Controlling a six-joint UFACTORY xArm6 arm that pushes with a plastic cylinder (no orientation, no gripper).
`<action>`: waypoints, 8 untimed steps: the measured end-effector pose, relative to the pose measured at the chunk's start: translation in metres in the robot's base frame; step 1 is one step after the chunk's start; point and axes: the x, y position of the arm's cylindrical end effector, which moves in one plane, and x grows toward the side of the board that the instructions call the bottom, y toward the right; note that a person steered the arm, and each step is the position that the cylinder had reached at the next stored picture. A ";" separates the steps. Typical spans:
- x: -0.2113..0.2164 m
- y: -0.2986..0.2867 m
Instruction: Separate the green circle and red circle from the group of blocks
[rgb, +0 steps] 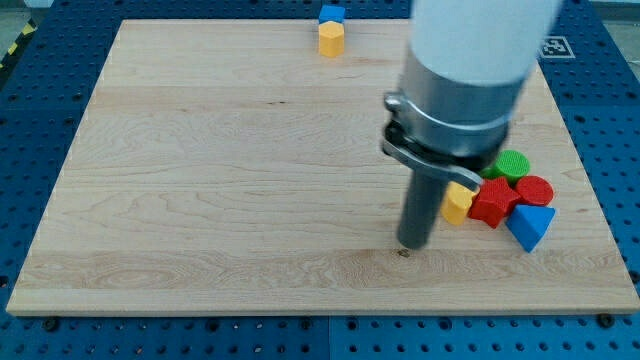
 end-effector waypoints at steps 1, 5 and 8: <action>0.022 0.061; -0.018 0.124; -0.068 0.108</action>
